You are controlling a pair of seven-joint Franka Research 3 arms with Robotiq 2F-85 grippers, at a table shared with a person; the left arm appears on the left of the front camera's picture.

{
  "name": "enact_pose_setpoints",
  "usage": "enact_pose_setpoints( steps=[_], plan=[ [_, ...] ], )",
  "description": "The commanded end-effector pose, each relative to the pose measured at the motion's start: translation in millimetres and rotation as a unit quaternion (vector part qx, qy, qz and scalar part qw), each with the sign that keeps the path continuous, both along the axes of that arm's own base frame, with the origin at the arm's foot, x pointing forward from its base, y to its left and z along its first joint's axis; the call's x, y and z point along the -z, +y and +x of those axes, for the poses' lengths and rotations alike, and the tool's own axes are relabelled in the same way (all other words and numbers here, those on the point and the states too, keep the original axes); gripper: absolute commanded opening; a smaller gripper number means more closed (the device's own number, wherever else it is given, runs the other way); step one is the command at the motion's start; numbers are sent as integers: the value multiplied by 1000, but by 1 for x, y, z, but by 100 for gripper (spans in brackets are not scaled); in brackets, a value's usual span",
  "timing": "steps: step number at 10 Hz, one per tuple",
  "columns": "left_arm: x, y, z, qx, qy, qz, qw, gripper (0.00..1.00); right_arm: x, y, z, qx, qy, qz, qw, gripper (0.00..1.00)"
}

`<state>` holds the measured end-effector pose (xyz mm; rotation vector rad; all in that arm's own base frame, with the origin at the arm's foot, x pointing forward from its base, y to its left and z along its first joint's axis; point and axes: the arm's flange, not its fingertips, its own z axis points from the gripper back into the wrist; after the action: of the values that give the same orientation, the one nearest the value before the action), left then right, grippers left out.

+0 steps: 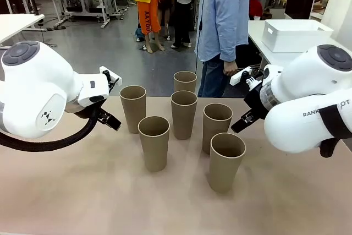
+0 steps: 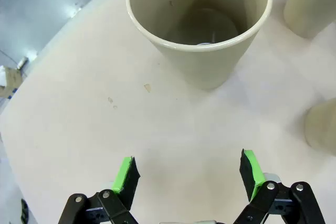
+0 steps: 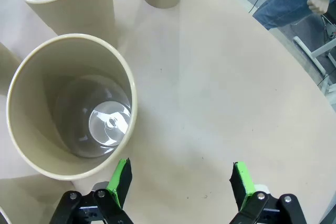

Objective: Stack the cups and store them in the basket.
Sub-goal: Pick up two Reusable plastic cups , one in each hand.

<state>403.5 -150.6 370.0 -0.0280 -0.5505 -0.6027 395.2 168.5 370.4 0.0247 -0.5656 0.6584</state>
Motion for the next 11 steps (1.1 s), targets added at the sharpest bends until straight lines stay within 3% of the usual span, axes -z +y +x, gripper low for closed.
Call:
enact_pose_setpoints(
  steps=[1, 3, 7, 9, 11],
  plan=[
    [0, 0, 0, 0, 0, 0, 1000, 100, 0, 0, 0, 0, 0, 1, 1000, 100],
    [0, 0, 0, 0, 0, 0, 1000, 100, 0, 0, 0, 0, 0, 0, 1000, 100],
    [-87, 20, 19, 27, 42, -12, 999, 100, -101, -25, 15, -1, 18, 48, 999, 100],
    [-119, 54, 24, 95, 68, -30, 993, 100, -127, -57, 17, -52, 22, 62, 996, 100],
    [-132, 99, 22, 189, 60, -62, 978, 100, -140, -109, 7, -122, 4, 94, 988, 100]
  ],
)
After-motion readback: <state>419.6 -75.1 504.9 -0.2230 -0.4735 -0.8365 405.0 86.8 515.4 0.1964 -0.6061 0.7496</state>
